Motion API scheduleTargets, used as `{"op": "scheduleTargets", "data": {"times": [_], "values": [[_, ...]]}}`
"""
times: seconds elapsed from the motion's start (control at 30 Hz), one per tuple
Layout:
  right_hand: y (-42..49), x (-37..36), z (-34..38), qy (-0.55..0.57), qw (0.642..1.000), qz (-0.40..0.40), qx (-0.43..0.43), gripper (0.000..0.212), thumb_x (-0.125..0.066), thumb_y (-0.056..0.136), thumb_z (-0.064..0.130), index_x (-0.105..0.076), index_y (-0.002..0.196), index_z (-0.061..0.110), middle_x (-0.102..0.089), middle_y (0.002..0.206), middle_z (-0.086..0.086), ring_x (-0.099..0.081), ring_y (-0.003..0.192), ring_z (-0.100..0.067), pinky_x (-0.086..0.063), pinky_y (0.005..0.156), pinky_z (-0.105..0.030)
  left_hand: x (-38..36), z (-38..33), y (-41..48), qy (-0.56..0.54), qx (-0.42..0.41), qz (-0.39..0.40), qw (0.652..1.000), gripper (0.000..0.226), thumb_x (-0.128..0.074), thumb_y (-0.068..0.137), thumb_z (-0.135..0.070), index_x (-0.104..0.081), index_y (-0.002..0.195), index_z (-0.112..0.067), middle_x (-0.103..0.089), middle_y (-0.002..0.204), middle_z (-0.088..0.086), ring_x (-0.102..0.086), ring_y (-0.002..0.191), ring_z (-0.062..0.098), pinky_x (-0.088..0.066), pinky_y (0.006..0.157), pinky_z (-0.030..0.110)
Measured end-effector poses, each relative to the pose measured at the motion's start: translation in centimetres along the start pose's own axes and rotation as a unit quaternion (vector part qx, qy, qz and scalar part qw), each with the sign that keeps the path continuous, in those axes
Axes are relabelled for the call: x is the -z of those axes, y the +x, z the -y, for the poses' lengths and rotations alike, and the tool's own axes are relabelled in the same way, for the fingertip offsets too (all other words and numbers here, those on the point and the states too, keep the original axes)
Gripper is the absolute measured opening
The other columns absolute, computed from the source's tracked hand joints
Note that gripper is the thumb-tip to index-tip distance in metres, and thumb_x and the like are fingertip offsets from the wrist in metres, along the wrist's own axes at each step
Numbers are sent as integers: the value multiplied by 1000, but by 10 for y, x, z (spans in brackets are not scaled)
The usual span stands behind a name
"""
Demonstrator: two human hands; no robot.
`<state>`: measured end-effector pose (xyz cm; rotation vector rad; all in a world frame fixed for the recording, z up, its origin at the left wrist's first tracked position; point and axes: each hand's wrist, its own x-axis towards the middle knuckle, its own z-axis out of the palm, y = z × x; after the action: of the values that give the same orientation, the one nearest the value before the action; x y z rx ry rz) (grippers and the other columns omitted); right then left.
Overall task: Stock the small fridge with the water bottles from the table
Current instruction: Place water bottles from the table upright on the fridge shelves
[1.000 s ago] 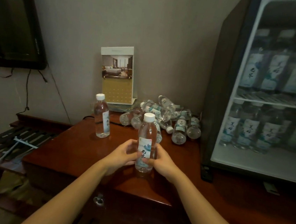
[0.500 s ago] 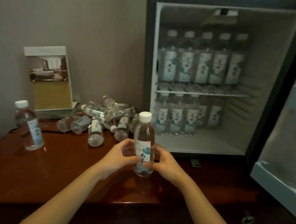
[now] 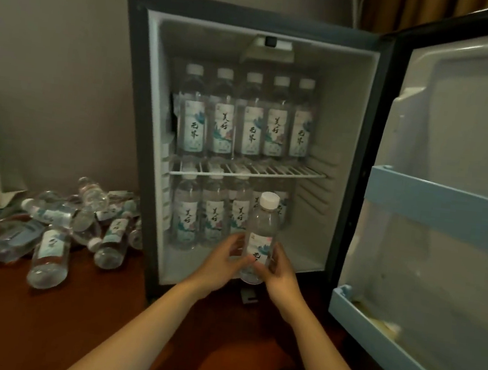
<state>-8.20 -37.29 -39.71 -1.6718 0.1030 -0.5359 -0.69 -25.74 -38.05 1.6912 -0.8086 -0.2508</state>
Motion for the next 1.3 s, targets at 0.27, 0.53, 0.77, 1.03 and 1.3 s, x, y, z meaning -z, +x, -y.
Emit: {"op": "scheduleTargets", "data": {"times": [0.27, 0.53, 0.77, 1.03, 1.3], "values": [[39, 11, -9, -36, 999, -6, -9, 56, -50, 95, 14, -24, 143, 25, -44, 132, 9, -41, 123, -5, -34, 100, -22, -16, 8, 38, -36, -10, -28, 999, 38, -55, 92, -13, -43, 121, -35, -56, 121, -7, -53, 114, 8, -45, 88, 17], [70, 18, -15, -77, 997, -23, 6, 58, -42, 95, 1, -16, 144, 17, -36, 144, -4, -36, 132, -14, -28, 112, -30, -19, 17, 52, 23, 11, -51, 998, 50, -51, 93, -4, -38, 140, -12, -46, 139, 4, -46, 120, 11, -37, 93, 16], [105, 18, -28, -134, 990, -27, -27, 55, -38, 96, 1, -21, 146, 15, -41, 138, -4, -37, 131, -16, -27, 109, -28, -15, 22, 63, 68, 38, -8, 997, 57, -50, 94, -7, -26, 146, -16, -33, 150, 2, -36, 134, 15, -31, 101, 19], [111, 19, -39, -179, 982, -47, -36, 51, -40, 95, 1, -31, 144, 14, -44, 143, -11, -41, 132, -25, -32, 105, -29, -15, 21, 71, 75, 58, -10, 995, 59, -48, 95, -9, -21, 147, -12, -33, 150, 4, -37, 134, 17, -30, 96, 16], [113, 9, -35, -199, 976, -67, -50, 59, -38, 96, 3, -17, 149, 17, -40, 146, -12, -41, 131, -26, -34, 103, -30, -19, 11, 70, 63, 66, 33, 995, 72, -53, 92, -11, -9, 149, -17, -25, 153, 7, -33, 137, 20, -31, 102, 21]]}}
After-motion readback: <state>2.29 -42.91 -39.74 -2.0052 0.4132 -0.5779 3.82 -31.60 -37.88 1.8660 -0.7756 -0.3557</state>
